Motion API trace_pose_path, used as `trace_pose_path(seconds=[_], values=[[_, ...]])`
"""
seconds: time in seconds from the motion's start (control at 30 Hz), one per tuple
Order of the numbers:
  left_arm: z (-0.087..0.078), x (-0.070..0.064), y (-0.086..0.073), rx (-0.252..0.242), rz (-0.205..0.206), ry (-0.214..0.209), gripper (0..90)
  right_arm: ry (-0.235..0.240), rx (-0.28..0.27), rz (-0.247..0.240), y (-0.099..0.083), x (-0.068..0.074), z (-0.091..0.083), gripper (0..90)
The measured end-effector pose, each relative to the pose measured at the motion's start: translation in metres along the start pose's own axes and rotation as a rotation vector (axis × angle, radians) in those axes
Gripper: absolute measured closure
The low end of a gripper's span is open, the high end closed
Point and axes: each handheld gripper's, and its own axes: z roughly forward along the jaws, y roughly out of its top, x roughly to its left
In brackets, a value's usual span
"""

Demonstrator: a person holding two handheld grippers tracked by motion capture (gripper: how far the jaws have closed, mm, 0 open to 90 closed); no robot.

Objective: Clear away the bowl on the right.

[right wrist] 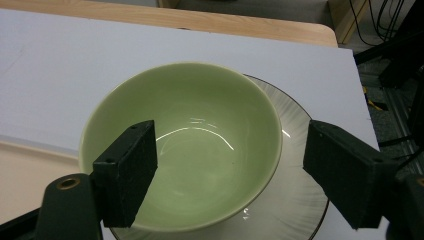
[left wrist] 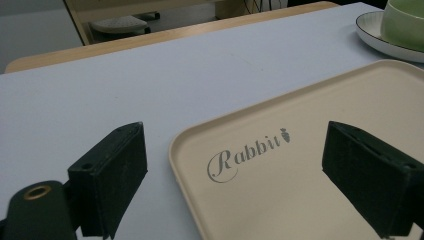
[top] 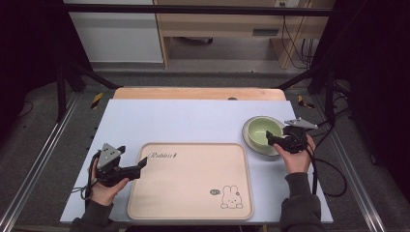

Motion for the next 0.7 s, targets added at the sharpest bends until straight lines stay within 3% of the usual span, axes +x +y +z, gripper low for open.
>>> trace_pose_path(seconds=[0.7], values=[[0.001, 0.001, 0.0, 0.006, 0.002, 0.004, 10.5, -0.031, 0.097, 0.042, 0.0, -0.014, 0.024, 33.5]])
